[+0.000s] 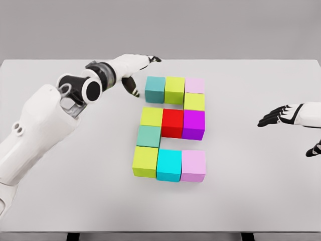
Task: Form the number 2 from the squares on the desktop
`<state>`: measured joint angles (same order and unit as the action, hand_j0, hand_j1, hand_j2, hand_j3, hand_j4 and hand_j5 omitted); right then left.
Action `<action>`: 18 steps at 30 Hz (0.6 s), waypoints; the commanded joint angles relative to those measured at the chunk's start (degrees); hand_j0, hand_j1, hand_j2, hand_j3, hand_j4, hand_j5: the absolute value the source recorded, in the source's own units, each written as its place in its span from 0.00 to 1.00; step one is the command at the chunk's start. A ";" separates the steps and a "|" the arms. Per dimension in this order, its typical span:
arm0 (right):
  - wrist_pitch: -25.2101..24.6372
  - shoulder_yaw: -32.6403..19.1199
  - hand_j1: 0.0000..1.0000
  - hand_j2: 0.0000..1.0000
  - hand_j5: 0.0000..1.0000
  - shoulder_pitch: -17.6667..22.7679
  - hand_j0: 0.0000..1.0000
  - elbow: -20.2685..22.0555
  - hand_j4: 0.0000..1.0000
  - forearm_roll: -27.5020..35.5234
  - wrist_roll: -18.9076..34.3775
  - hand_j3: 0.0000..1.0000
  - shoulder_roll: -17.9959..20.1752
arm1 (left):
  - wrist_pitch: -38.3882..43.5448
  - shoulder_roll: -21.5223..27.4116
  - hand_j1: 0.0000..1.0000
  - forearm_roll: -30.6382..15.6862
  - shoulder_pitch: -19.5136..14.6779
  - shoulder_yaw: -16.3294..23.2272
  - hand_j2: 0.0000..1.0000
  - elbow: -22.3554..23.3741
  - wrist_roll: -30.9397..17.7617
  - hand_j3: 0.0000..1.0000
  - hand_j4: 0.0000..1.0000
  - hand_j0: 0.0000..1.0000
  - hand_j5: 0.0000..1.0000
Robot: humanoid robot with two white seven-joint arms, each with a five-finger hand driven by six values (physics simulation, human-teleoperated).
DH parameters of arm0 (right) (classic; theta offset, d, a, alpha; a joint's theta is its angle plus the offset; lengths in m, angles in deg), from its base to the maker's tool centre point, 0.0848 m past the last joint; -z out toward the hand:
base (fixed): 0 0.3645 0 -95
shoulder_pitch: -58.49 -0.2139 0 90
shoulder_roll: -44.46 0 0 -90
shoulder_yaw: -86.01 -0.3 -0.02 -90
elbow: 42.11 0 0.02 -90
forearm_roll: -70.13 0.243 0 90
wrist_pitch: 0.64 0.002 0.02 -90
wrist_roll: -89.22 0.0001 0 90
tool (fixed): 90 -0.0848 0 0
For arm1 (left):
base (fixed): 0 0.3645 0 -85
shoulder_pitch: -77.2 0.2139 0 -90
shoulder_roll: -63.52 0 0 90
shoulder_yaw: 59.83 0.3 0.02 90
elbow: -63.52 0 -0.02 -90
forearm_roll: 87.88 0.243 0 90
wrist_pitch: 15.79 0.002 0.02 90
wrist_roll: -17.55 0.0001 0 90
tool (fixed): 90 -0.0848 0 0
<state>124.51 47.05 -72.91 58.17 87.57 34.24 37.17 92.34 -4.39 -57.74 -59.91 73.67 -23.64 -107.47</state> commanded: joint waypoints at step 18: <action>-0.15 -0.15 1.00 1.00 1.00 0.01 1.00 0.01 1.00 0.40 -0.02 1.00 0.08 | -53.13 24.58 1.00 -37.70 27.77 -26.19 1.00 9.20 0.02 1.00 1.00 1.00 1.00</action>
<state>124.51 46.96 -72.91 58.17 87.57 34.24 37.17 39.38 19.84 -93.11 -31.26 48.05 -16.39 -107.48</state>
